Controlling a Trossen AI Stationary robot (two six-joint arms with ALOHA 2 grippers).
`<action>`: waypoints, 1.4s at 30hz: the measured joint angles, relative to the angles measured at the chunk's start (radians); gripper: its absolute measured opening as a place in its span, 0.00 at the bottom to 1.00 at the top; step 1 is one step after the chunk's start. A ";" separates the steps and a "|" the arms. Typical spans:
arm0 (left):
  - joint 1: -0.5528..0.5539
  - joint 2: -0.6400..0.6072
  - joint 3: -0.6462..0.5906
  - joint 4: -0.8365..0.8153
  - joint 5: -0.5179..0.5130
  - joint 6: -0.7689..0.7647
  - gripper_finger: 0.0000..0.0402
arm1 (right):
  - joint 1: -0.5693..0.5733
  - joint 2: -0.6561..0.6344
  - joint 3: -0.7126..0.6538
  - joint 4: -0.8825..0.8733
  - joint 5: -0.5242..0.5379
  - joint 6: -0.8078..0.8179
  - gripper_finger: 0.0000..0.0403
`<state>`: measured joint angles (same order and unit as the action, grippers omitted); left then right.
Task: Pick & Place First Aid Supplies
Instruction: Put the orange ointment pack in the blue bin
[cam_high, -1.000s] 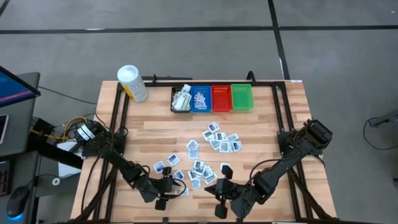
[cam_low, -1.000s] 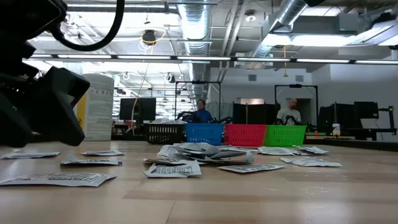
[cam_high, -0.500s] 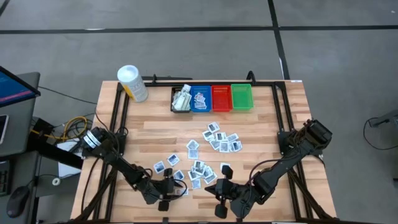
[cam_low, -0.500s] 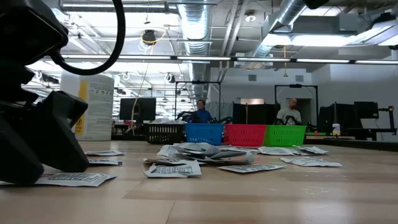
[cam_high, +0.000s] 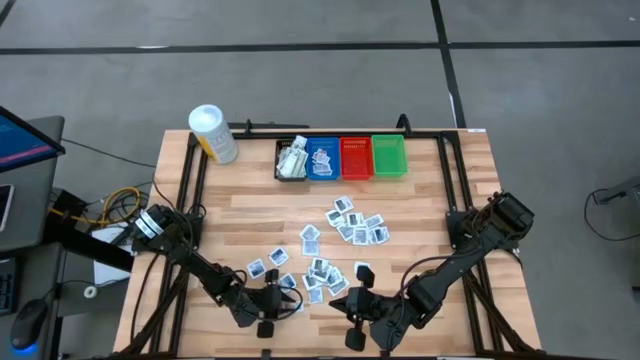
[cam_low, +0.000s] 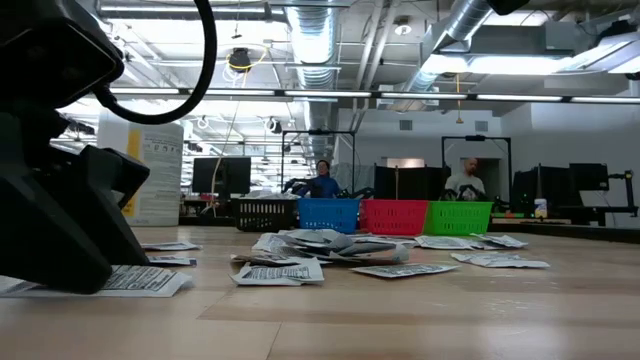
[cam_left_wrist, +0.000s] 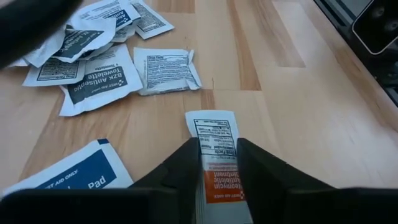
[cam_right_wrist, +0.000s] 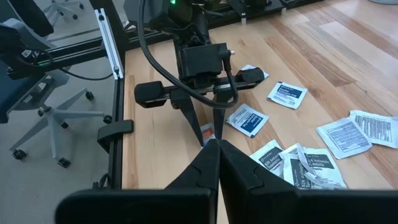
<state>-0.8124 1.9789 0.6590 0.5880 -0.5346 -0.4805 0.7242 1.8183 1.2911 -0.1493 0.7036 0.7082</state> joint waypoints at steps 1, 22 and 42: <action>0.000 0.000 0.000 0.000 0.000 0.000 0.26 | 0.000 0.000 0.000 0.000 0.000 0.000 0.00; -0.001 0.006 0.025 0.018 -0.011 0.069 0.22 | 0.000 0.000 0.000 0.000 0.000 0.000 0.00; -0.002 0.007 0.030 0.044 -0.010 0.080 0.08 | 0.009 0.001 0.000 0.000 -0.030 0.000 0.00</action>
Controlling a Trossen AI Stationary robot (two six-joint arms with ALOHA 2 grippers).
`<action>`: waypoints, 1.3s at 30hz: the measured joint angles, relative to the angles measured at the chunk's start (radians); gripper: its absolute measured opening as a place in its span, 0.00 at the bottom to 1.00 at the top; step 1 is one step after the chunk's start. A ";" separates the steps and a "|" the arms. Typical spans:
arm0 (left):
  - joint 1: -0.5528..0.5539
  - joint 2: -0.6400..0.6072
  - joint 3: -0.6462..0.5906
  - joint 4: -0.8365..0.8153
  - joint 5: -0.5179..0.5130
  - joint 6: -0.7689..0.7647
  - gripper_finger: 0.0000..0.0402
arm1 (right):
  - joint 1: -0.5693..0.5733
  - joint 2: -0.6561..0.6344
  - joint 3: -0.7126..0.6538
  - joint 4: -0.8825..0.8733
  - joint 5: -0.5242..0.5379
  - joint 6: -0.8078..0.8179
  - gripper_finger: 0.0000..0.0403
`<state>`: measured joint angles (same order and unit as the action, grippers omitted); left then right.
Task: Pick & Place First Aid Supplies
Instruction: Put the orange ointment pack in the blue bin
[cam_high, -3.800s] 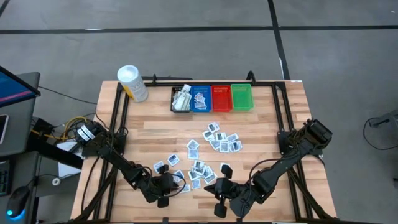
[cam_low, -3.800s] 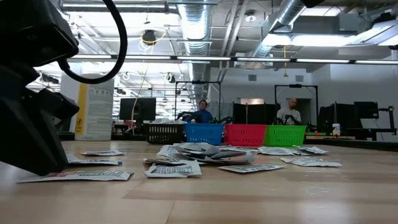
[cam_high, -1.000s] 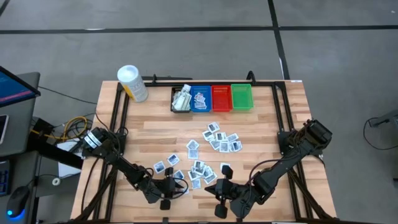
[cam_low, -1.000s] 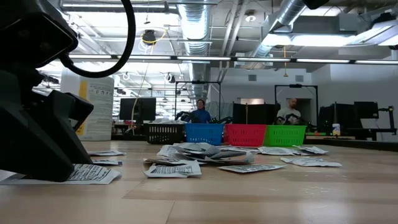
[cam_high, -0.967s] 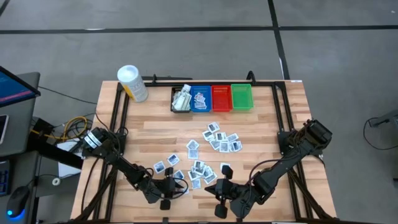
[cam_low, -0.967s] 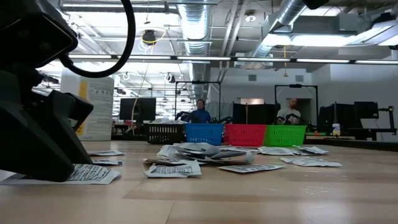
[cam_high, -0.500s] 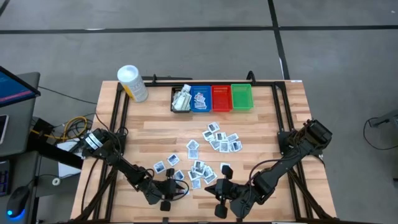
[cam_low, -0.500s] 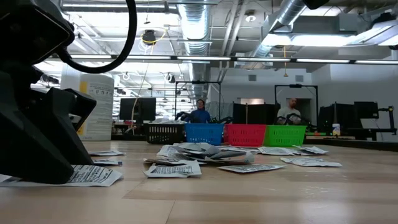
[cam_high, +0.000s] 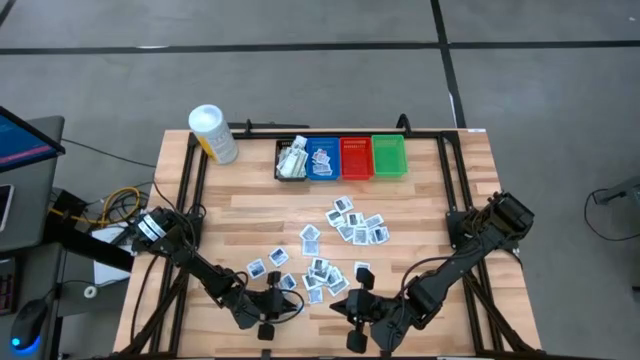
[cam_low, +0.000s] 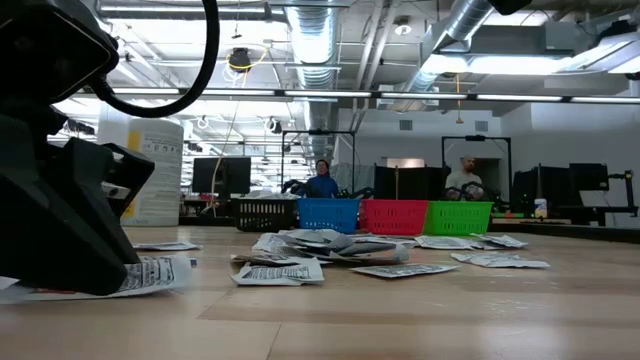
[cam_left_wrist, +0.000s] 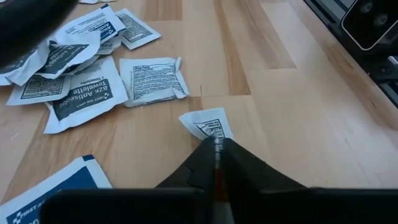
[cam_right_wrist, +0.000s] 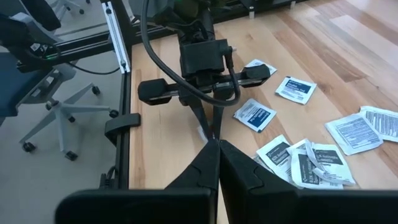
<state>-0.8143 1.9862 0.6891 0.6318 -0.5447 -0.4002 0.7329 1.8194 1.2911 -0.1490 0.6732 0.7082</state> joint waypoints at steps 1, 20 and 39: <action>0.000 0.000 0.000 0.002 0.001 0.000 0.06 | 0.000 0.000 0.000 0.000 0.000 0.000 0.00; 0.039 -0.083 -0.002 0.032 -0.017 0.003 0.03 | 0.020 0.000 0.000 0.015 -0.019 0.000 0.00; 0.302 -0.408 0.000 0.041 -0.013 -0.046 0.02 | 0.018 -0.078 0.000 -0.093 0.016 -0.075 0.00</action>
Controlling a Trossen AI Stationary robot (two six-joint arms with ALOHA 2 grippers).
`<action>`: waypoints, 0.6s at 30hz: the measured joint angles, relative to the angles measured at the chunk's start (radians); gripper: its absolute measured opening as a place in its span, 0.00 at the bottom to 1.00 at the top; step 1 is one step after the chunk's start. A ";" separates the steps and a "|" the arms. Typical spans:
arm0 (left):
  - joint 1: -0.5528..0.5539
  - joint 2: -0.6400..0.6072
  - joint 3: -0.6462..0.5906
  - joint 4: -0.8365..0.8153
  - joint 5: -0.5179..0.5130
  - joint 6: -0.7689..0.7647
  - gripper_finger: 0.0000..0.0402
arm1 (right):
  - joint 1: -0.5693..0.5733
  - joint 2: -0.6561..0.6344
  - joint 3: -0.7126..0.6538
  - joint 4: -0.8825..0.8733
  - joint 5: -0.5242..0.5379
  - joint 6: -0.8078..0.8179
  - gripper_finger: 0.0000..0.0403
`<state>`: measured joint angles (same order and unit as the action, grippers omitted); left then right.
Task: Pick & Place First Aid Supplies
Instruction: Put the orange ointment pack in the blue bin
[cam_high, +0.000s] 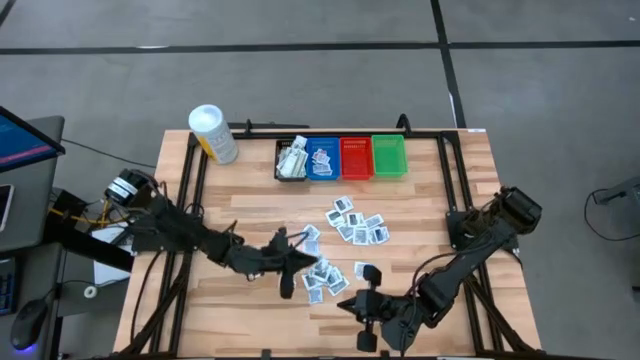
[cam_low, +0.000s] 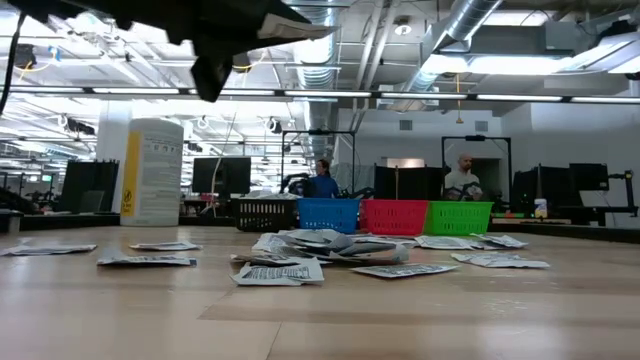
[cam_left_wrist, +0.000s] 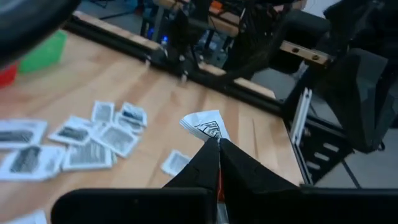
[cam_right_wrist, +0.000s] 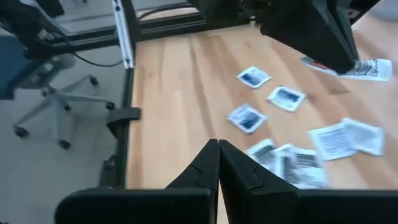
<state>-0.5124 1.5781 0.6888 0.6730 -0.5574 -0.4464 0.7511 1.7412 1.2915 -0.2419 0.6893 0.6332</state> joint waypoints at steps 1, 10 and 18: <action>0.019 -0.008 0.000 0.000 0.019 0.010 0.02 | -0.005 -0.015 0.000 -0.024 0.002 -0.009 0.00; 0.254 -0.028 0.000 -0.001 0.210 0.102 0.02 | -0.083 -0.187 0.000 -0.380 0.084 -0.139 0.00; 0.545 -0.026 0.019 0.001 0.421 0.162 0.02 | -0.208 -0.298 -0.001 -0.678 0.124 -0.105 0.00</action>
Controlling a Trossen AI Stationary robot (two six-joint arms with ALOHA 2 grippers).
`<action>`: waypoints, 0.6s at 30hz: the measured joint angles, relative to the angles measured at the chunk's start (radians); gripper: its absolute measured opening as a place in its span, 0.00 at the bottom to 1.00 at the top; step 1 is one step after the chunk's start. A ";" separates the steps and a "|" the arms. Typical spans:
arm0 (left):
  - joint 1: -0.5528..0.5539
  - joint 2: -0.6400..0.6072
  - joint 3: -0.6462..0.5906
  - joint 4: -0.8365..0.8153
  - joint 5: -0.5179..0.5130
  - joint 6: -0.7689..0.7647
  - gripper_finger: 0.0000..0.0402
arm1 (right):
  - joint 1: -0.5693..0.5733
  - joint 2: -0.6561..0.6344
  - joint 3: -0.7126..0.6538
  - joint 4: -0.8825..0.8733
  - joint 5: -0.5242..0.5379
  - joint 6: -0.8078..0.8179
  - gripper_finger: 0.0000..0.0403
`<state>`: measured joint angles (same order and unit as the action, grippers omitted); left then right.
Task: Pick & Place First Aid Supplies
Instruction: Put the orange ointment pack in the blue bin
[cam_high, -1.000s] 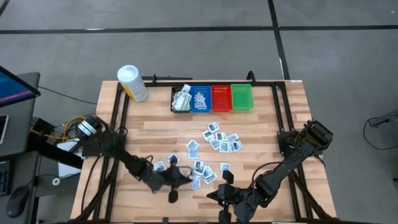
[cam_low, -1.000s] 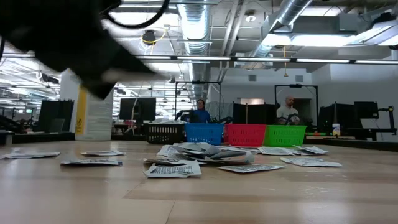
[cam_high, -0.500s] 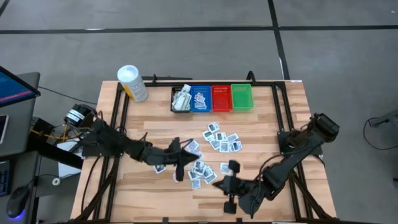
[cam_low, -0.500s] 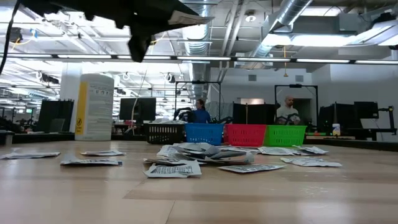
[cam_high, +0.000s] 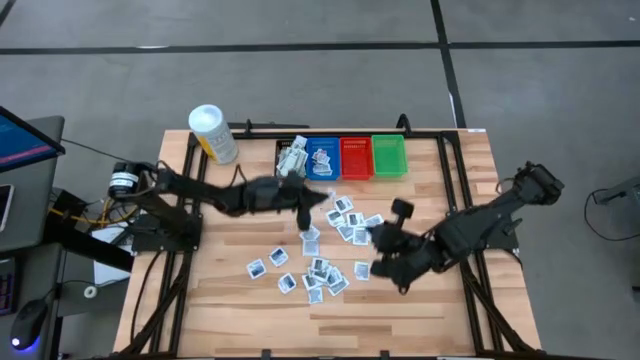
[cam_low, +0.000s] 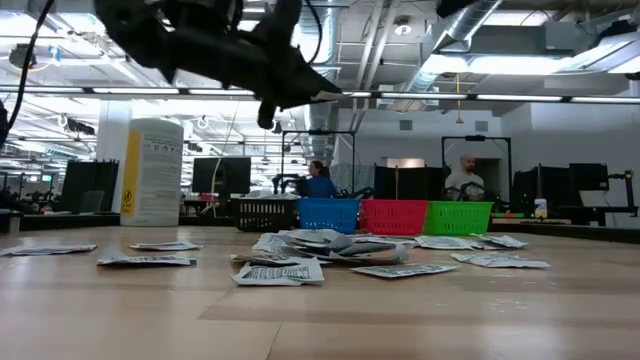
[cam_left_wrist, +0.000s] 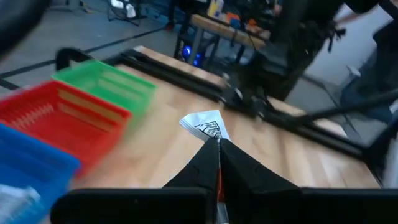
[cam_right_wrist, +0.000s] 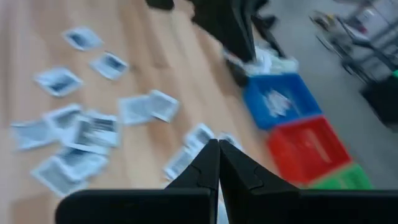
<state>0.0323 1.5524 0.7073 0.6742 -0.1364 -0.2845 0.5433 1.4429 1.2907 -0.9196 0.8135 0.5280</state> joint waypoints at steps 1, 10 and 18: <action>0.038 0.000 0.009 0.000 0.031 0.000 0.02 | -0.015 -0.016 0.000 -0.036 0.001 0.012 0.00; 0.252 0.000 0.108 0.006 0.217 0.108 0.02 | -0.160 -0.171 -0.123 -0.007 0.148 0.083 0.00; 0.292 0.035 0.150 0.008 0.224 0.259 0.02 | -0.284 -0.248 -0.333 0.244 0.153 0.052 0.00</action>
<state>0.3246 1.5878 0.8570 0.6817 0.0872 -0.0254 0.2590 1.1946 0.9576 -0.6759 0.9661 0.5796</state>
